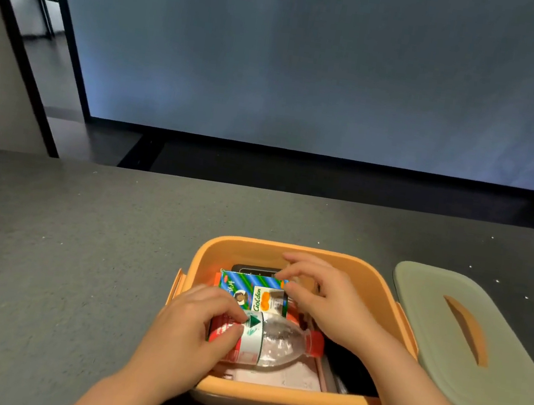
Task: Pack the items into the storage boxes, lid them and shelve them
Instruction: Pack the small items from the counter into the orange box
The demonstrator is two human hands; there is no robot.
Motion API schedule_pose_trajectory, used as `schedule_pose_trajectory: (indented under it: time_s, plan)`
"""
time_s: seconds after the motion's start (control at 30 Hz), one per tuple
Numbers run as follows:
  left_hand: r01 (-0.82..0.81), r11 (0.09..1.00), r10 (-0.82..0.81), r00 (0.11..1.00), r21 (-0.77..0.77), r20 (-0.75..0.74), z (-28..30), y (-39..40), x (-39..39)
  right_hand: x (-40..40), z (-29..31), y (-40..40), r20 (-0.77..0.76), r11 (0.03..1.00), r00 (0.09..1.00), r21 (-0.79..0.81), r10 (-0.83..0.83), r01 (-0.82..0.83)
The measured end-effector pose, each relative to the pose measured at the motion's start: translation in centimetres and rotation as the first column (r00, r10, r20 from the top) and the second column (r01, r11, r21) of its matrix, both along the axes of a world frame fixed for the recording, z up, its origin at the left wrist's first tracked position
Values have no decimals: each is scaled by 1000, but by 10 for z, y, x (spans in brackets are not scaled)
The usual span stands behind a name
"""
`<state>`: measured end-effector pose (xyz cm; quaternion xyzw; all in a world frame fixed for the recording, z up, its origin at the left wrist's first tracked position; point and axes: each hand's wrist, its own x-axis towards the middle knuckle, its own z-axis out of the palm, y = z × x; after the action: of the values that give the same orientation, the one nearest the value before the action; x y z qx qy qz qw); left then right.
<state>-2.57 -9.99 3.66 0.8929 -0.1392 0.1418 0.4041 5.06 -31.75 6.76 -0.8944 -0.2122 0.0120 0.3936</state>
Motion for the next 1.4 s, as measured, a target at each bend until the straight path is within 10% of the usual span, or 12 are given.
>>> schedule_pose_trajectory:
  time_s: [0.63, 0.83, 1.4]
  plan:
    - [232, 946, -229, 973, 224, -41, 16, -126, 26, -36, -34, -166, -17, 674, 674, 23, -738, 738]
    - [238, 940, -215, 970, 243, -117, 14, -133, 28, -16, -54, -220, -13, 600, 624, -291, -781, 745]
    - [74, 967, -56, 995, 243, -80, 18, -132, 21, 31, -94, -274, -72, 490, 513, -432, -855, 757]
